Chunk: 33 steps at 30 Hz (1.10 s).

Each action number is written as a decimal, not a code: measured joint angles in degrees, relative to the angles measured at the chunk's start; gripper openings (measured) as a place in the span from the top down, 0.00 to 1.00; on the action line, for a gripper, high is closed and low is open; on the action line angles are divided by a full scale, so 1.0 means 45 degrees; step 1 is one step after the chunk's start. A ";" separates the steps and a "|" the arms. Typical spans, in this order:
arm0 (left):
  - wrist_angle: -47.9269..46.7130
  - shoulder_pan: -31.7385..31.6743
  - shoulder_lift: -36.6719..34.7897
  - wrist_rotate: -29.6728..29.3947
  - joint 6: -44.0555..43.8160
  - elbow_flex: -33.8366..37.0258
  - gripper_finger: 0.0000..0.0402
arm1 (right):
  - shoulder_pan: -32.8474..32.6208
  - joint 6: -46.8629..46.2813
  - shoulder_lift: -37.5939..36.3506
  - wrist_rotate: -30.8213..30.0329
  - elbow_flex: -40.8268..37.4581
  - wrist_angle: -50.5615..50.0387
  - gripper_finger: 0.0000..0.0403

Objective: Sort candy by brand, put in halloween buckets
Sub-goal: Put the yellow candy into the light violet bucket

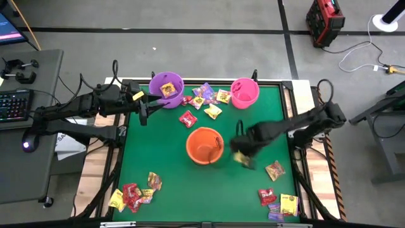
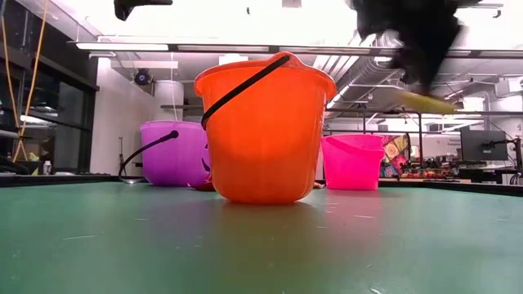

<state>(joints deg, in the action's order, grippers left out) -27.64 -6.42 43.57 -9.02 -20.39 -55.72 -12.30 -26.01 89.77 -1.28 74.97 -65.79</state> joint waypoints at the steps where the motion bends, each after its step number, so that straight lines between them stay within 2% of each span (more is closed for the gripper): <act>1: 0.0004 0.0000 -0.0009 0.0602 -0.0076 -0.0005 0.52 | 0.0361 0.0147 -0.0047 -0.0456 0.0307 0.0376 1.00; 3: -0.0009 0.0014 -0.0056 0.1616 -0.0114 -0.0005 0.52 | 0.1139 0.0712 -0.0057 -0.1089 0.0946 0.1357 1.00; 6: 0.0037 0.0024 -0.0138 0.2384 -0.0369 -0.0005 0.52 | 0.2336 0.1638 0.0099 -0.1752 0.1565 0.3741 1.00; 12: 0.0579 0.0019 -0.0763 0.2561 -0.0605 -0.0005 0.52 | 0.4453 0.2430 0.1608 -0.1567 0.2463 0.8882 1.00; 16: 0.0843 0.0019 -0.1122 0.2469 -0.0030 -0.0005 0.52 | 0.5317 0.2556 0.3248 -0.1389 0.3573 1.0716 1.00; 25: 0.0883 0.0015 -0.1243 0.0999 0.0570 -0.0005 0.52 | 0.6562 0.1470 0.7521 -0.1640 0.7682 1.2028 1.00; 33: 0.0874 0.0015 -0.1272 0.0884 0.0561 -0.0005 0.52 | 0.6912 -0.0280 1.0394 -0.1497 1.1199 1.1369 0.99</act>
<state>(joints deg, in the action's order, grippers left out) -23.70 -6.35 37.84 -5.04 -17.87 -55.75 18.80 -27.27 136.55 -8.02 125.37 -14.63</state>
